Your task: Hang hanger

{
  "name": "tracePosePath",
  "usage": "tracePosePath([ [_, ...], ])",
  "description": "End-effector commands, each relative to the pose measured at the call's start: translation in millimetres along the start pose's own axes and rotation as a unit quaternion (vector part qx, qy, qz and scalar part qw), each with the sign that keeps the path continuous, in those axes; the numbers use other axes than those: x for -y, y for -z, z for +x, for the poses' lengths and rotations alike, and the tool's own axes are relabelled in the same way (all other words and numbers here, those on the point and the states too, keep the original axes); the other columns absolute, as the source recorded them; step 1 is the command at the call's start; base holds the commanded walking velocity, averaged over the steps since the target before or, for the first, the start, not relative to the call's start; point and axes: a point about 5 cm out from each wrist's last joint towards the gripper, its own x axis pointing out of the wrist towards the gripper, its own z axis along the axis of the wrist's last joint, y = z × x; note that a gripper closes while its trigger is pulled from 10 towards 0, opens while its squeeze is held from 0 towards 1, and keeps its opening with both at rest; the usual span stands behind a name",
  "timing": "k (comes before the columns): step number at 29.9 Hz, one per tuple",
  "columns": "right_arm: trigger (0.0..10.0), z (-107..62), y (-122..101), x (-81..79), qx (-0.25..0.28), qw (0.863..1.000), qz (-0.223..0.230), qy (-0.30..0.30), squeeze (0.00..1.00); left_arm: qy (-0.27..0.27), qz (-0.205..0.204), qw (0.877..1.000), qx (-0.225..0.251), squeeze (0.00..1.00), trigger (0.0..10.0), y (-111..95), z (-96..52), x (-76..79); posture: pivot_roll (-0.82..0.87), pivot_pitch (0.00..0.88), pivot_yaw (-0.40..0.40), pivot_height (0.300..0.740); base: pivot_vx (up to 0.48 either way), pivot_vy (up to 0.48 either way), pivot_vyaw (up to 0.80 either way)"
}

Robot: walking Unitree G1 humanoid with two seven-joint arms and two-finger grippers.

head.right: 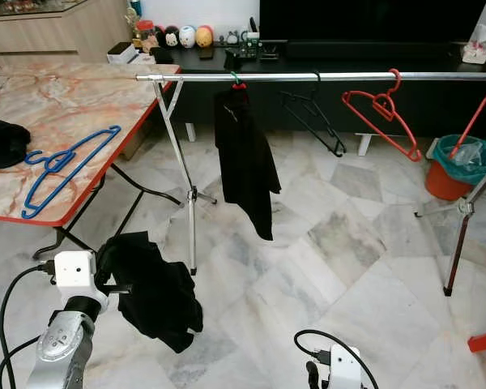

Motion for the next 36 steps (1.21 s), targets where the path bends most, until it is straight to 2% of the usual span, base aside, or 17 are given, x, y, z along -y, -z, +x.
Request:
tracePosePath([
  [1, 10.0, 0.2, -1.4, -2.2, 0.005, 1.0, 0.007, -0.001, 0.0, -0.002, -0.001, 1.0, 0.018, 0.0, 10.0, -11.4, 6.5, -0.3, 0.01, 0.018, 0.046, 0.74, 0.0, 0.0, 0.0],
  [8, 10.0, 0.4, -1.7, -2.7, 0.004, 1.0, 0.006, -0.003, 0.0, -0.005, -0.005, 1.0, 0.018, 0.0, 10.0, -14.6, 10.0, 0.6, 0.02, 0.024, 0.048, 0.74, 0.0, 0.081, 0.0],
  [36, 10.0, 0.7, -3.1, -4.6, 0.007, 1.0, 0.008, -0.007, 0.0, -0.001, -0.007, 1.0, 0.01, 0.0, 10.0, -16.8, 13.6, 0.7, 0.01, 0.019, 0.058, 0.74, 0.0, 0.34, 0.0],
])
